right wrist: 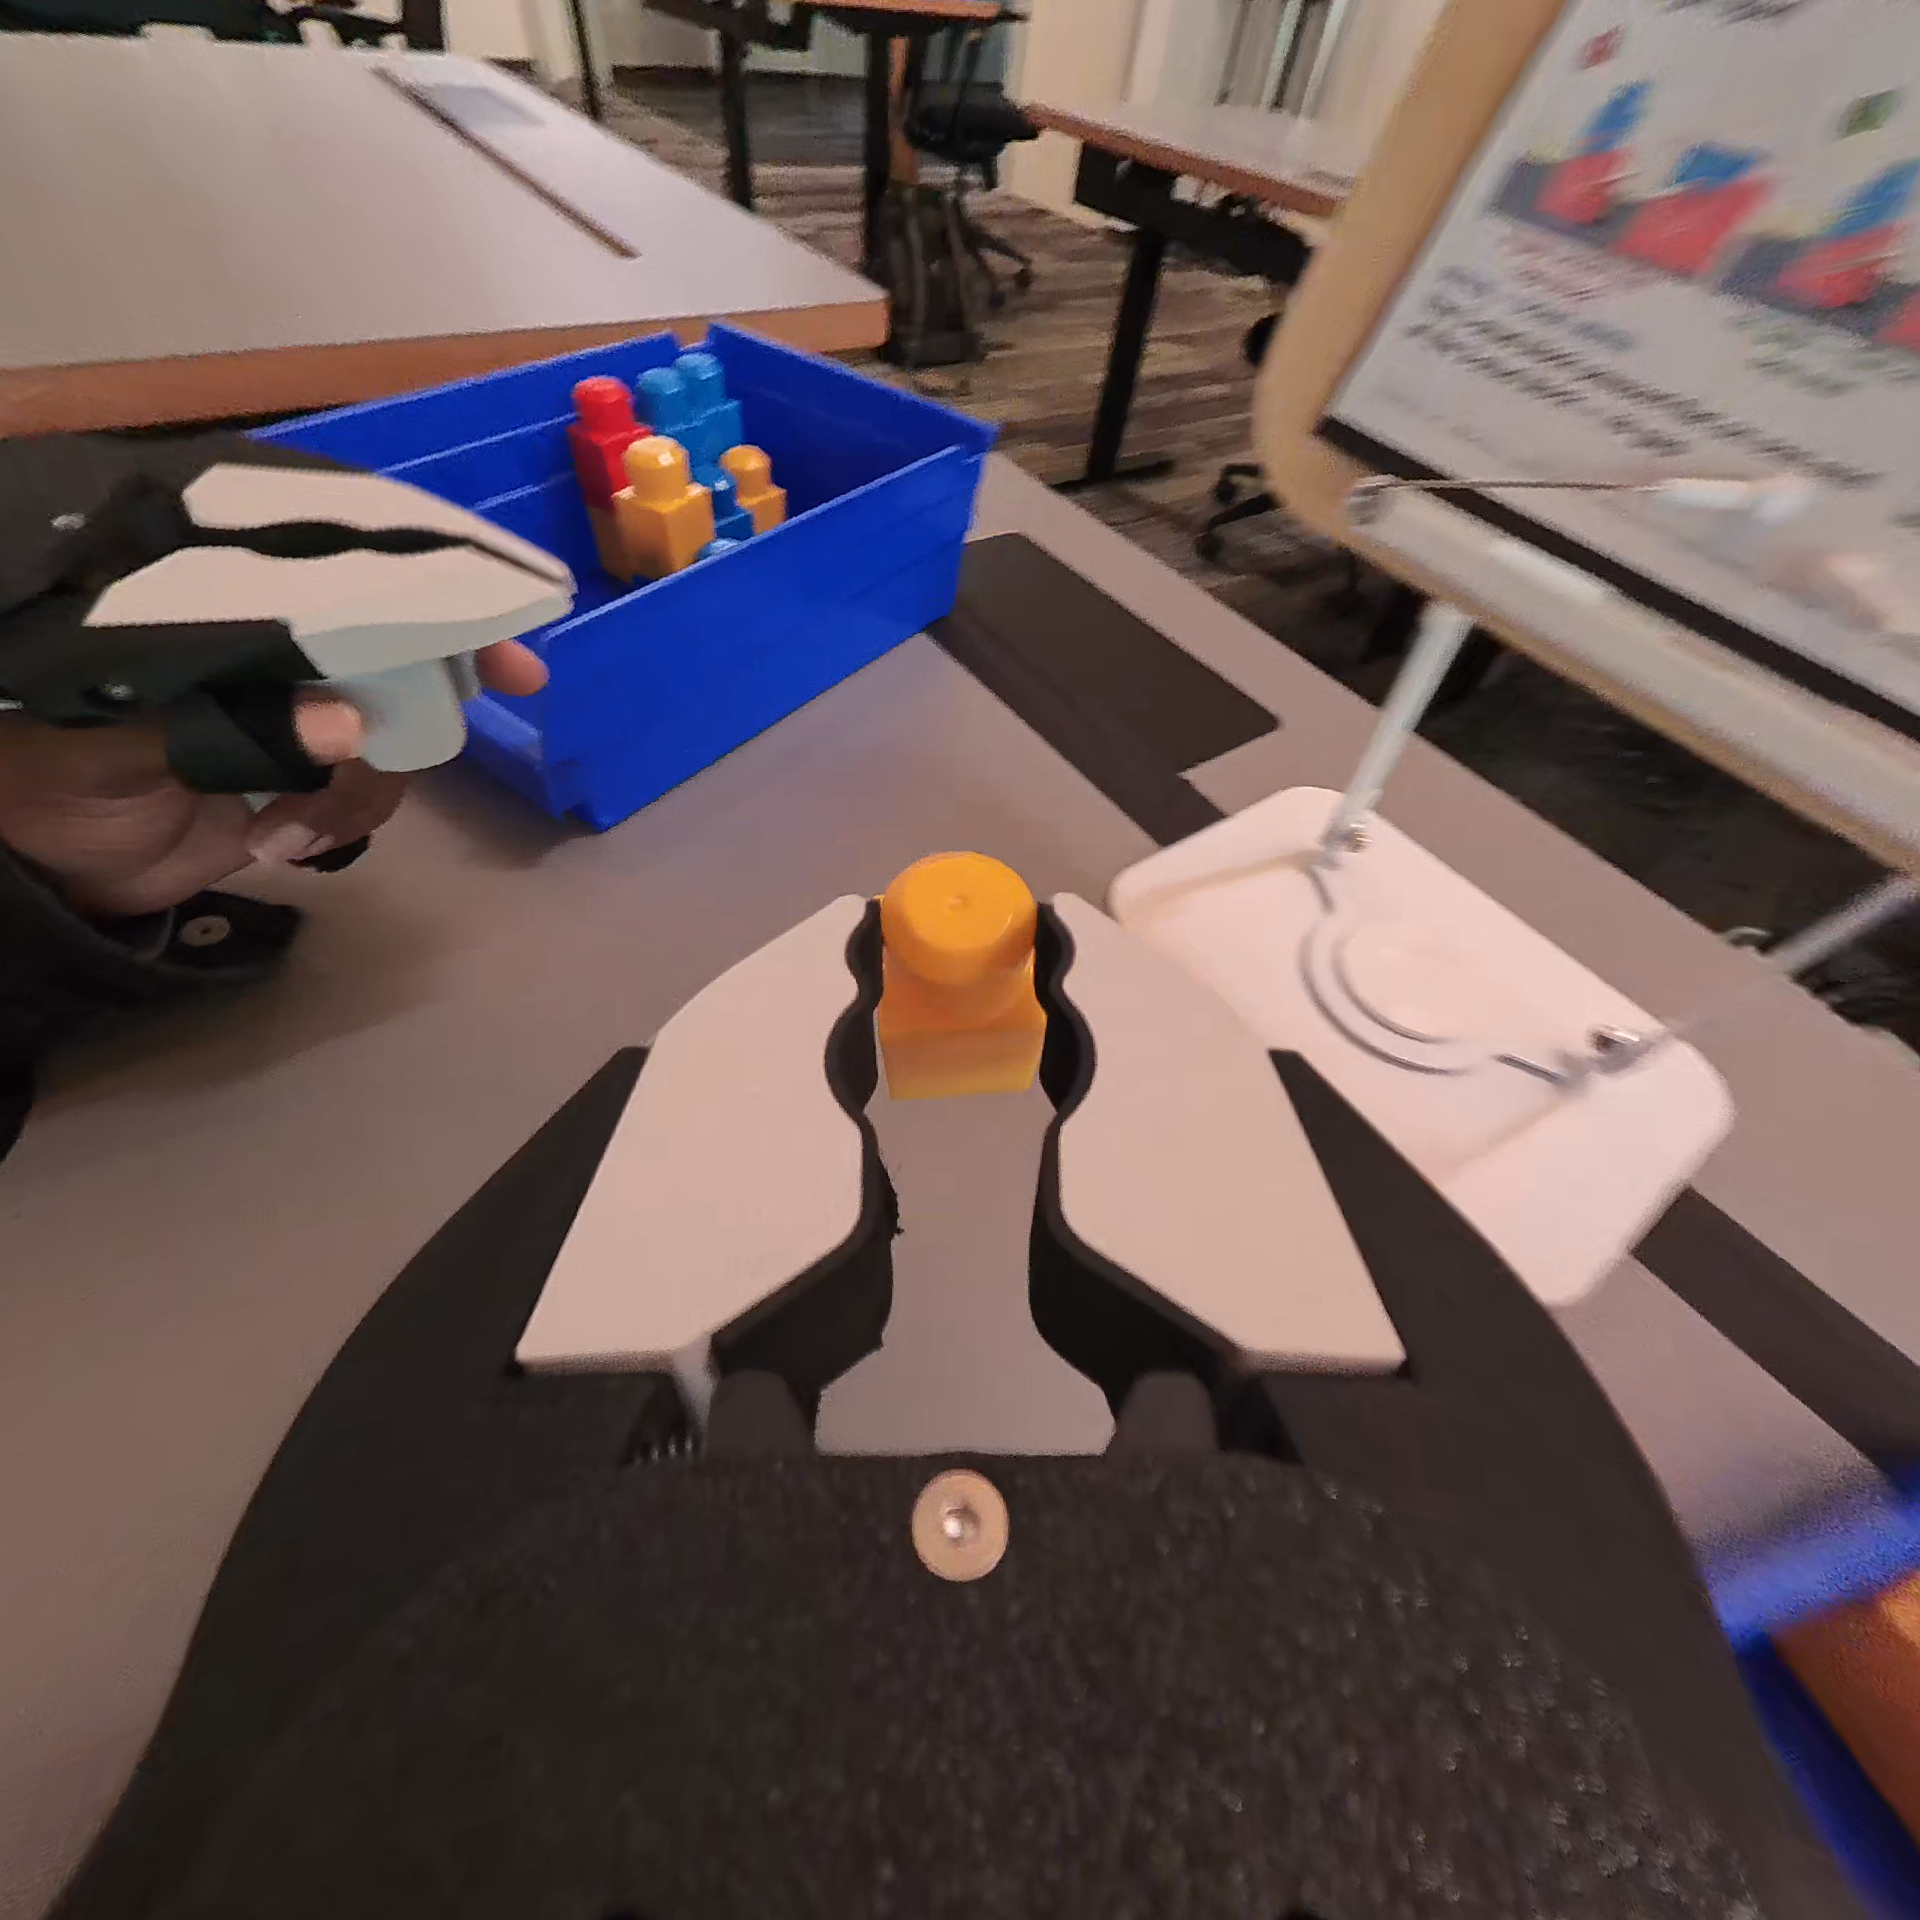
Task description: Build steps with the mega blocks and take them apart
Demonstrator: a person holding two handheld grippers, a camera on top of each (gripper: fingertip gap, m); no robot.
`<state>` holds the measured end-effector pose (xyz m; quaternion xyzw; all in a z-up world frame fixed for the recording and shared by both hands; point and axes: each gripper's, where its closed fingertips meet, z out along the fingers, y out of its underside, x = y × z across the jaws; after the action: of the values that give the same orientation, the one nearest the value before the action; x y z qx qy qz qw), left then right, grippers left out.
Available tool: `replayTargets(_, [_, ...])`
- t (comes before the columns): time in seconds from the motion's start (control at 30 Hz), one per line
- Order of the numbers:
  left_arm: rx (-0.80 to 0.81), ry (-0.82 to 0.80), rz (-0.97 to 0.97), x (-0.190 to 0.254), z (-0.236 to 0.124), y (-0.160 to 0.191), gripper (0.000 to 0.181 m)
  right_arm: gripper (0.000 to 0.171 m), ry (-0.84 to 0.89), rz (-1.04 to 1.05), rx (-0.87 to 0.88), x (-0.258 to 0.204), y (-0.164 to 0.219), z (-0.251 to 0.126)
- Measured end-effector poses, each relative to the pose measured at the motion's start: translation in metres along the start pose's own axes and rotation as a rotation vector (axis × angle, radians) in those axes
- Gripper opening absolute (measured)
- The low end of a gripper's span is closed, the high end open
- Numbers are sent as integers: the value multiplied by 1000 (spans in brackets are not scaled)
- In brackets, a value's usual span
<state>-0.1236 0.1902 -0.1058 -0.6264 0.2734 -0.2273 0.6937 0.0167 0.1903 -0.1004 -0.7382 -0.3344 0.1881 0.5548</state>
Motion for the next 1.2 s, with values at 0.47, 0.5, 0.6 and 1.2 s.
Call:
replayTargets(0.47, [-12, 5, 4, 3, 0, 3, 0, 28, 456, 104, -136, 144, 39, -120])
replayTargets(0.5, [-13, 6, 3, 3, 1, 3, 0, 28, 483, 123, -149, 150, 46, -127])
replayTargets(0.6, [-17, 10, 3, 4, 1, 5, 0, 28, 557, 188, -165, 162, 64, -143])
replayTargets(1.2, [-45, 33, 26, 10, 4, 11, 0, 28, 121, 89, -437, 140, 139, -71])
